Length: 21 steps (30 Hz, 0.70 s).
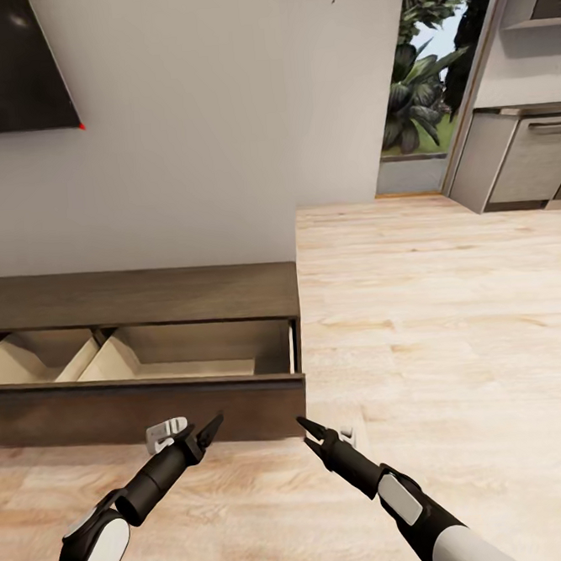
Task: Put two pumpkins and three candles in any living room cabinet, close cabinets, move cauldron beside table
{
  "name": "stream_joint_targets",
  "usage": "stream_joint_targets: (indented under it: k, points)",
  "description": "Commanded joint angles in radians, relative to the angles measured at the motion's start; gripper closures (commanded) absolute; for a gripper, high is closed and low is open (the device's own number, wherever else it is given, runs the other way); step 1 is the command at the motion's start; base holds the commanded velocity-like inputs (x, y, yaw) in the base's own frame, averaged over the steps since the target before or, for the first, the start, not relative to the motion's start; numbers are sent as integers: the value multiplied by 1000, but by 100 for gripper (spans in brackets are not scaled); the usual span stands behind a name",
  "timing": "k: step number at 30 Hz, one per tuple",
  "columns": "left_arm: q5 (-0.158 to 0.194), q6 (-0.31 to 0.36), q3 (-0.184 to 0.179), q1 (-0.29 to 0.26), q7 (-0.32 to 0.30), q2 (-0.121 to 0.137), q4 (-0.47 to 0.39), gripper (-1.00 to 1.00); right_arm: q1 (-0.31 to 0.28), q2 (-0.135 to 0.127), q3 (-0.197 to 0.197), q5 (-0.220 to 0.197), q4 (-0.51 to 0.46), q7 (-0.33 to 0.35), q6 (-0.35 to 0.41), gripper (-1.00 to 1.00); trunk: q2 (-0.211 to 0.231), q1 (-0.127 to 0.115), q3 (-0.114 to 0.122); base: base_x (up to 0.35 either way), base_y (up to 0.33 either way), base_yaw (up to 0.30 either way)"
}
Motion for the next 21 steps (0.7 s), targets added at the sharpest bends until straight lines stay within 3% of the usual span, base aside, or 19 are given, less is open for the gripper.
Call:
stream_joint_targets:
  k: [1, 21]
  points:
    - [9, 6, 0, 0, 0, 1, 0, -100, 0, 0, 4, -10, 0, 0, 7, -100, 0, -1, -1, -190, 0, 0]
    - [9, 4, 0, 0, 0, -1, 1, -100, 0, 0, 4, -11, 0, 0, 6, -100, 0, -1, -1, -31, 0, 0]
